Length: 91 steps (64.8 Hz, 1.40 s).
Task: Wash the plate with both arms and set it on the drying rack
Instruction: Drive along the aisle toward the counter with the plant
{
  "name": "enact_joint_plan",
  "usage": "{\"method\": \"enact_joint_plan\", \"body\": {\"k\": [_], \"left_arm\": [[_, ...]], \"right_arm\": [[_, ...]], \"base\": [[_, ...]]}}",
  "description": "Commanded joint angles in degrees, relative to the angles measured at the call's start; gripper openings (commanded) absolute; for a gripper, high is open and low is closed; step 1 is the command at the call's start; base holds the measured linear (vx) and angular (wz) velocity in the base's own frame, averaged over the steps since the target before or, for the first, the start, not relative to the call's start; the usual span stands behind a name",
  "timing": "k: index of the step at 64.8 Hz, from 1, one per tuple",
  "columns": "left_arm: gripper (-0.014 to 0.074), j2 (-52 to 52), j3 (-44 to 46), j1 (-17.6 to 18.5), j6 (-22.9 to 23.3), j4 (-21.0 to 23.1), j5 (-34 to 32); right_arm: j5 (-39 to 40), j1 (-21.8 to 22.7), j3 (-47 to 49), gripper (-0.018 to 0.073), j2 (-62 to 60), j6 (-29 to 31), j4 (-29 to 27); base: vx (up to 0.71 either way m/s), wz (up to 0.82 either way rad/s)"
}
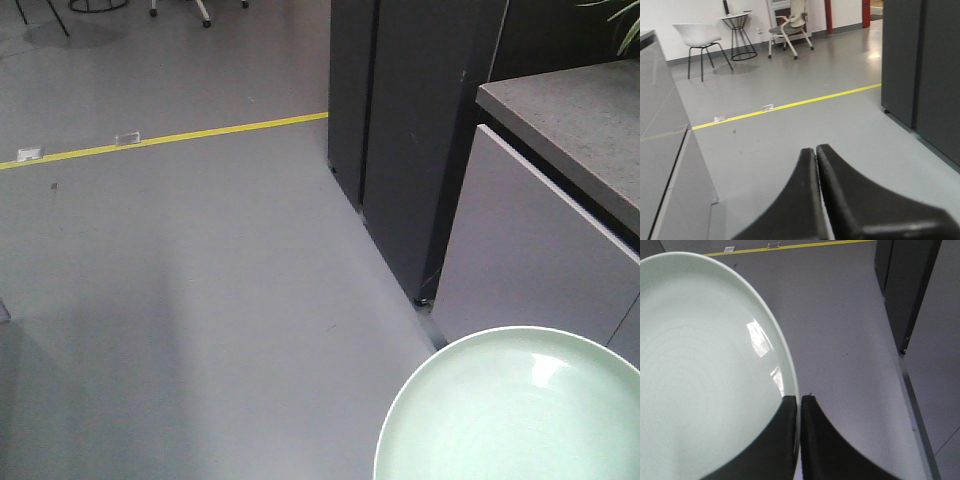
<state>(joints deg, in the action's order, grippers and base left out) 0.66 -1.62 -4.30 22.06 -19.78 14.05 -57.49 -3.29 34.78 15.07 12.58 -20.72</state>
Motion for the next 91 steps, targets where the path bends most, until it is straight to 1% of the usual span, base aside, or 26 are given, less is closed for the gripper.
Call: {"method": "enact_joint_plan", "body": {"k": [1, 91], "left_arm": [[-0.0006, 0.9, 1.6, 0.0, 0.4, -0.3, -3.6], [-0.0006, 0.9, 1.6, 0.0, 0.4, -0.3, -3.6]], "right_arm": [[3.8, 0.2, 1.3, -0.0001, 0.7, -0.1, -0.9], [3.8, 0.2, 1.3, -0.0001, 0.7, -0.1, -0.9]], "base": [[0.1, -0.27], [0.08, -0.24]]}}
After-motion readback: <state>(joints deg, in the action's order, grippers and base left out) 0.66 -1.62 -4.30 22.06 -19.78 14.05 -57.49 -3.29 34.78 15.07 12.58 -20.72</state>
